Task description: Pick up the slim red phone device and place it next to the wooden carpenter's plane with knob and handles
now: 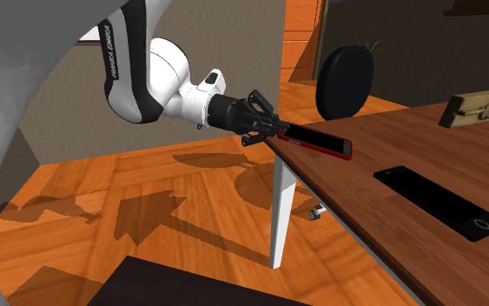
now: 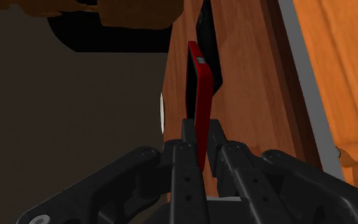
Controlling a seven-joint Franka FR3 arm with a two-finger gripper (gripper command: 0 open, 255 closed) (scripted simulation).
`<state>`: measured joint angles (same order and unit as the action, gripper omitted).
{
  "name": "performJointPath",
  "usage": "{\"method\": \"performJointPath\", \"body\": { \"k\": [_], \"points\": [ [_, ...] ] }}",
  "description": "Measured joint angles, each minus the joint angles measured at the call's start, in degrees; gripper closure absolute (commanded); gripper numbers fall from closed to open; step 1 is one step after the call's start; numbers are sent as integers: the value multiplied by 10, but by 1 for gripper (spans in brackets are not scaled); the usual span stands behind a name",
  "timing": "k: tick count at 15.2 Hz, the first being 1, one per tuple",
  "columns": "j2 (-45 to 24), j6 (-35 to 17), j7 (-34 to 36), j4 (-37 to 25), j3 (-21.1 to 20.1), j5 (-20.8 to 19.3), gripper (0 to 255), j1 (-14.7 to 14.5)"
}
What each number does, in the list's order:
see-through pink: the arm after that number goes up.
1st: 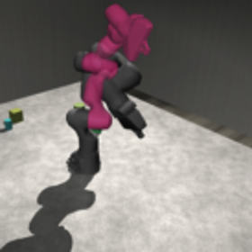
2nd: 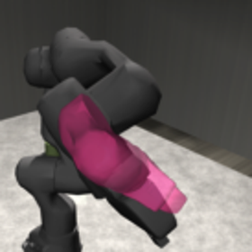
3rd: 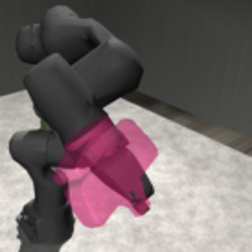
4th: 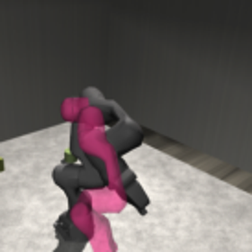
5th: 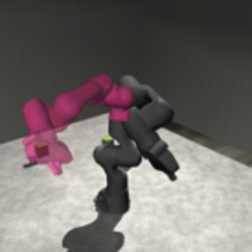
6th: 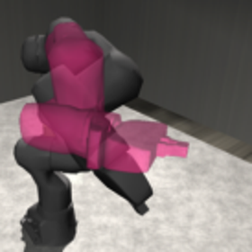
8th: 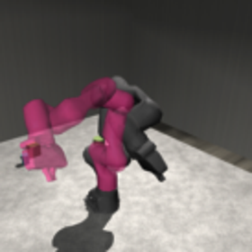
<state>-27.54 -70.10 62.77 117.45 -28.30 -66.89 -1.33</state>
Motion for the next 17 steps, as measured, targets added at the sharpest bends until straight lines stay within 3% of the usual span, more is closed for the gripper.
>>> {"method": "performJointPath", "body": {
  "k": [17],
  "points": [
    [104,13,-92,9,-14,7,255,17]
  ]
}}
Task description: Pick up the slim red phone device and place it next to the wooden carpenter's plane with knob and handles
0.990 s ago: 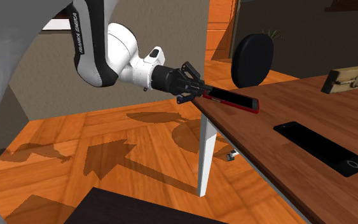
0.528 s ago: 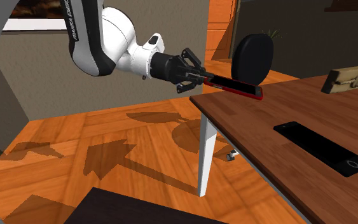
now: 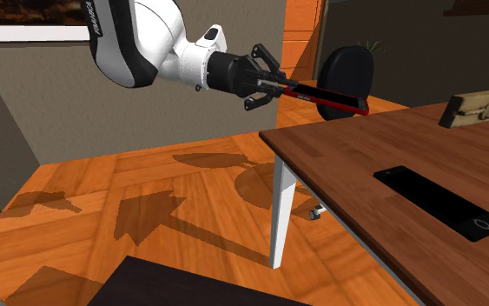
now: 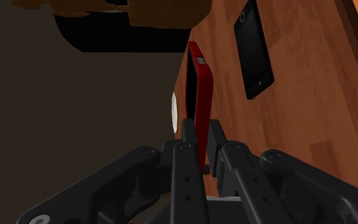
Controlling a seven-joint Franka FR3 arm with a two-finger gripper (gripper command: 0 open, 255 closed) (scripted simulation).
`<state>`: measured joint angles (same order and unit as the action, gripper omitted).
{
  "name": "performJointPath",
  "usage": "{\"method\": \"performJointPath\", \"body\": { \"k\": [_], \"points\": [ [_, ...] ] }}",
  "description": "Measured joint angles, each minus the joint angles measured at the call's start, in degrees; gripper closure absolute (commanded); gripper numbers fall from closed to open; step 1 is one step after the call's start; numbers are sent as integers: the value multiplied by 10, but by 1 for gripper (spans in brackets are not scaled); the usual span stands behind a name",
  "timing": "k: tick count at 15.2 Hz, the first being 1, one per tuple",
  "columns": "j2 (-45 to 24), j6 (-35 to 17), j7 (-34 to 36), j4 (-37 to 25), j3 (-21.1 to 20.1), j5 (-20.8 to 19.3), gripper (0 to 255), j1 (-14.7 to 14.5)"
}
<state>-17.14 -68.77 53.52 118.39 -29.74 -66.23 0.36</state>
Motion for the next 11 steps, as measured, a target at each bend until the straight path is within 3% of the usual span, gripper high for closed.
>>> {"method": "performJointPath", "body": {
  "k": [11],
  "points": [
    [3,-115,-58,-3,69,-109,255,91]
  ]
}}
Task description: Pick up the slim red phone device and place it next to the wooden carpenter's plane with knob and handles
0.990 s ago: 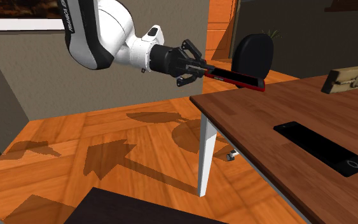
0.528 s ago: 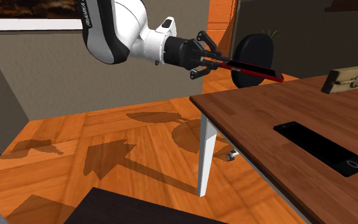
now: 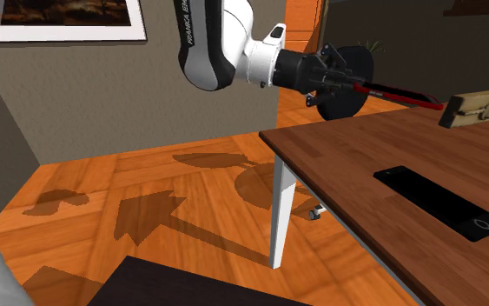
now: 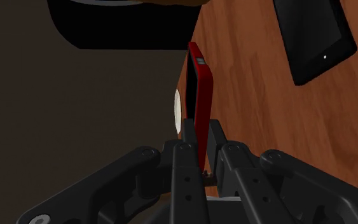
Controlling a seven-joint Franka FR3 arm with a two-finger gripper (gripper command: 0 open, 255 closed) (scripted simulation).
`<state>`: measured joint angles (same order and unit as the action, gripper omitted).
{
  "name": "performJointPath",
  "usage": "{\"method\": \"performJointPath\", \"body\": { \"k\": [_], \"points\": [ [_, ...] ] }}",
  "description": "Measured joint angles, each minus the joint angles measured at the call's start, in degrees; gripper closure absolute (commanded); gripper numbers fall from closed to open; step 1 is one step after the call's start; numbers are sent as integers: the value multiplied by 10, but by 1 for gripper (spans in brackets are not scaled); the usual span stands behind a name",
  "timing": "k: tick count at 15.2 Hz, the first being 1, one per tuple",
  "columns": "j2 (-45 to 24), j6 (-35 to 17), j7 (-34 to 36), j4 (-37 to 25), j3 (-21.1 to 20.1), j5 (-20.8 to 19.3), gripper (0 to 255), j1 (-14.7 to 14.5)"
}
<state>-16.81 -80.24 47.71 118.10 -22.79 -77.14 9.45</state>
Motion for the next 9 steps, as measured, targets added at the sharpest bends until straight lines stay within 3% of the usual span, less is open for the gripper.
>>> {"method": "performJointPath", "body": {
  "k": [9],
  "points": [
    [-42,-92,-42,-60,59,-88,255,68]
  ]
}}
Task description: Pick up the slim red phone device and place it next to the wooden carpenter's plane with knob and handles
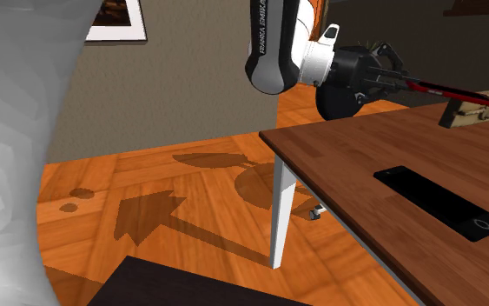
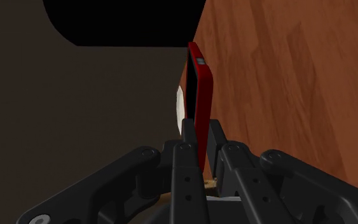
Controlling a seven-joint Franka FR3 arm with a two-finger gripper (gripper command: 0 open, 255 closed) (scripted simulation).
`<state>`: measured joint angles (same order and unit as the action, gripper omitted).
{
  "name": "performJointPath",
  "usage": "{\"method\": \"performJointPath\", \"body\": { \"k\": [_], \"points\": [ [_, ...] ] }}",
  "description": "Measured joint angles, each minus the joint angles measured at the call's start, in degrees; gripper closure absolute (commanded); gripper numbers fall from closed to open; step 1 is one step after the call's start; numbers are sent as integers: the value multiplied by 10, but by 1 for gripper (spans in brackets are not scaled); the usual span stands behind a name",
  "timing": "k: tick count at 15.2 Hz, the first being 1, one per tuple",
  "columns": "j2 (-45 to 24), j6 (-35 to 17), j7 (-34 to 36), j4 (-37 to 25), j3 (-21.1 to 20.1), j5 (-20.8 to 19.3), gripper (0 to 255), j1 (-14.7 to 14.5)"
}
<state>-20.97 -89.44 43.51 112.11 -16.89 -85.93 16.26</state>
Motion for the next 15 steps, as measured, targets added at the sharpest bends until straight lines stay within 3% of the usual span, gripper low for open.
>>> {"method": "performJointPath", "body": {
  "k": [9,15],
  "points": [
    [-85,-84,-55,-130,49,-67,255,57],
    [-168,-137,-101,-258,73,-94,255,90]
  ]
}}
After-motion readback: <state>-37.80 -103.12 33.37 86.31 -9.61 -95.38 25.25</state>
